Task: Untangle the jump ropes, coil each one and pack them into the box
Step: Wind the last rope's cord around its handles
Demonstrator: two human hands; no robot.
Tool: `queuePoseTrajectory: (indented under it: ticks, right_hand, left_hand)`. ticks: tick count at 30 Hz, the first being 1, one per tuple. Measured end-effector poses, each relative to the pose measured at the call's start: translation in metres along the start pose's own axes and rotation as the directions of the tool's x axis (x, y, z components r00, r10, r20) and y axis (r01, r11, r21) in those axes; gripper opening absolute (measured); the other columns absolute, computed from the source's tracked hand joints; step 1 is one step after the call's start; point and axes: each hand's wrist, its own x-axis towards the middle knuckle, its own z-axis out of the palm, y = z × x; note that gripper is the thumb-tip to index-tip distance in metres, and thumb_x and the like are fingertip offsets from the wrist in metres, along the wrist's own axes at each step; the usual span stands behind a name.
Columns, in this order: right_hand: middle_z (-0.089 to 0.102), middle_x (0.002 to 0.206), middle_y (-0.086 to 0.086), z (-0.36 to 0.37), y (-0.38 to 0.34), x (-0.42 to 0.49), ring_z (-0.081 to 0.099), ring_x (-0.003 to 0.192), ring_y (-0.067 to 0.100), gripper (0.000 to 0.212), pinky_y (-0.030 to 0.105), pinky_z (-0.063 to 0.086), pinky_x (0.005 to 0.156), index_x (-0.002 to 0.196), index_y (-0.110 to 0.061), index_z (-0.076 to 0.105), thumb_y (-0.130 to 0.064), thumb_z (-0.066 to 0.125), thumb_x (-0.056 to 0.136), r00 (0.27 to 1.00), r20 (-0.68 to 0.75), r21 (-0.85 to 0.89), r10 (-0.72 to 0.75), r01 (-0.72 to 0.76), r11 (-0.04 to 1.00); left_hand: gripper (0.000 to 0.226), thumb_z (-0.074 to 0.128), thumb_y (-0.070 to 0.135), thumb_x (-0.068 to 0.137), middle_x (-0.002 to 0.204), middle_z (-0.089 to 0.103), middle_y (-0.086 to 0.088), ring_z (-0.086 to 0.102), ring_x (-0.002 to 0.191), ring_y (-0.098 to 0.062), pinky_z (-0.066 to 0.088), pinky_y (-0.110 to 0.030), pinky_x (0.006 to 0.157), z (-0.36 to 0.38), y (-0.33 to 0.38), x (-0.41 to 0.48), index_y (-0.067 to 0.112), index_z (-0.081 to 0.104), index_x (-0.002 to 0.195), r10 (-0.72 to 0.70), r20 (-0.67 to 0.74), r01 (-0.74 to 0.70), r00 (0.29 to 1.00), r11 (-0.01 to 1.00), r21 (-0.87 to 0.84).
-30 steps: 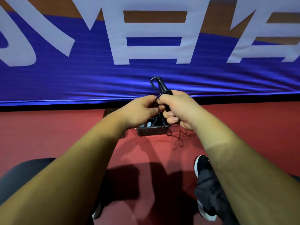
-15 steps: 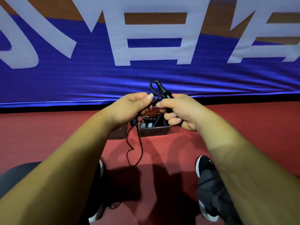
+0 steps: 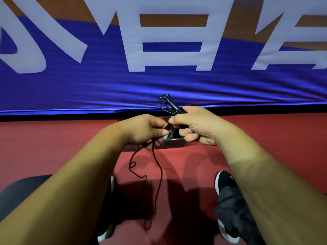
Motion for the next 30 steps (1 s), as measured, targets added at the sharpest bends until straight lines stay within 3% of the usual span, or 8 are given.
queuePoseTrajectory:
  ticks: [4, 9, 13, 16, 20, 25, 27, 30]
  right_hand:
    - [0.053, 0.076, 0.004, 0.005, -0.006, -0.005, 0.027, 0.051, 0.011, 0.017, 0.019, 0.015, 0.042, 0.096, -0.017, 0.054, -0.027, 0.067, 0.103, 0.999, -0.02, 0.014, 0.026, -0.026, 1.0]
    - [0.051, 0.073, 0.004, 0.007, -0.008, -0.008, 0.022, 0.052, 0.012, 0.011, 0.023, 0.011, 0.049, 0.095, -0.015, 0.05, -0.017, 0.057, 0.103, 0.999, 0.017, 0.059, 0.04, -0.041, 0.997]
    - [0.049, 0.074, 0.004, 0.005, -0.013, -0.016, 0.019, 0.052, 0.01, 0.019, 0.024, 0.009, 0.048, 0.085, -0.014, 0.051, -0.015, 0.05, 0.104, 0.98, 0.174, 0.018, 0.101, -0.106, 0.994]
    - [0.047, 0.066, 0.0, 0.004, -0.016, -0.026, 0.021, 0.047, 0.006, 0.03, 0.022, 0.008, 0.044, 0.077, -0.01, 0.05, -0.015, 0.044, 0.106, 0.914, 0.35, -0.134, 0.206, -0.169, 0.977]
    - [0.042, 0.054, -0.006, 0.005, -0.017, -0.037, 0.022, 0.04, 0.002, 0.041, 0.022, 0.006, 0.043, 0.068, -0.01, 0.045, -0.017, 0.039, 0.108, 0.767, 0.491, -0.346, 0.412, -0.262, 0.901]
    - [0.045, 0.066, 0.001, 0.006, -0.006, -0.029, 0.024, 0.043, 0.005, 0.022, 0.019, 0.011, 0.041, 0.09, -0.009, 0.054, -0.022, 0.049, 0.106, 0.758, 0.394, -0.377, 0.521, -0.384, 0.843]
    - [0.045, 0.069, 0.002, 0.004, -0.003, -0.023, 0.026, 0.044, 0.006, 0.013, 0.017, 0.018, 0.038, 0.106, -0.013, 0.057, -0.024, 0.05, 0.106, 0.806, 0.322, -0.319, 0.497, -0.402, 0.858]
    - [0.052, 0.068, 0.004, 0.001, -0.001, -0.015, 0.045, 0.047, 0.012, 0.015, 0.024, 0.044, 0.042, 0.104, -0.014, 0.056, -0.027, 0.051, 0.109, 0.898, 0.195, -0.204, 0.394, -0.356, 0.912]
  left_hand:
    - [0.015, 0.061, 0.011, 0.105, 0.089, 0.071, -0.006, 0.068, 0.072, -0.01, 0.061, -0.025, 0.066, -0.001, -0.004, 0.002, 0.009, 0.073, 0.114, 0.003, -0.014, -0.004, 1.0, 1.0, -0.003]
    - [0.01, 0.068, 0.014, 0.1, 0.083, 0.069, -0.004, 0.064, 0.061, -0.004, 0.053, -0.019, 0.058, 0.0, -0.012, 0.009, 0.006, 0.074, 0.103, 0.0, -0.077, 0.007, 0.997, 0.995, 0.098]
    - [0.009, 0.075, 0.027, 0.095, 0.09, 0.078, 0.0, 0.068, 0.077, -0.011, 0.06, -0.039, 0.084, -0.006, -0.023, 0.02, 0.02, 0.078, 0.1, 0.037, -0.19, 0.012, 0.981, 0.967, 0.255]
    - [0.008, 0.08, 0.022, 0.09, 0.094, 0.079, -0.007, 0.067, 0.081, -0.015, 0.059, -0.039, 0.082, -0.014, -0.02, 0.015, 0.02, 0.078, 0.097, 0.114, -0.253, -0.067, 0.961, 0.98, 0.185]
    - [0.013, 0.074, 0.0, 0.09, 0.09, 0.075, -0.015, 0.066, 0.076, -0.019, 0.055, -0.032, 0.07, -0.023, -0.01, 0.005, 0.012, 0.076, 0.096, 0.139, -0.141, -0.142, 0.98, 0.99, -0.015]
    - [0.017, 0.08, -0.004, 0.082, 0.089, 0.079, -0.008, 0.071, 0.078, -0.012, 0.059, -0.027, 0.076, -0.018, 0.015, 0.001, 0.011, 0.079, 0.092, 0.25, -0.179, -0.256, 0.952, 0.967, -0.009]
    - [0.017, 0.08, -0.004, 0.082, 0.088, 0.078, -0.006, 0.071, 0.077, -0.011, 0.059, -0.028, 0.075, -0.017, 0.022, -0.001, 0.011, 0.079, 0.09, 0.297, -0.221, -0.289, 0.929, 0.955, 0.068]
    - [0.019, 0.083, 0.002, 0.082, 0.088, 0.074, 0.001, 0.073, 0.074, -0.013, 0.059, -0.03, 0.071, -0.016, 0.029, 0.0, 0.02, 0.079, 0.086, 0.352, -0.309, -0.3, 0.884, 0.932, 0.202]
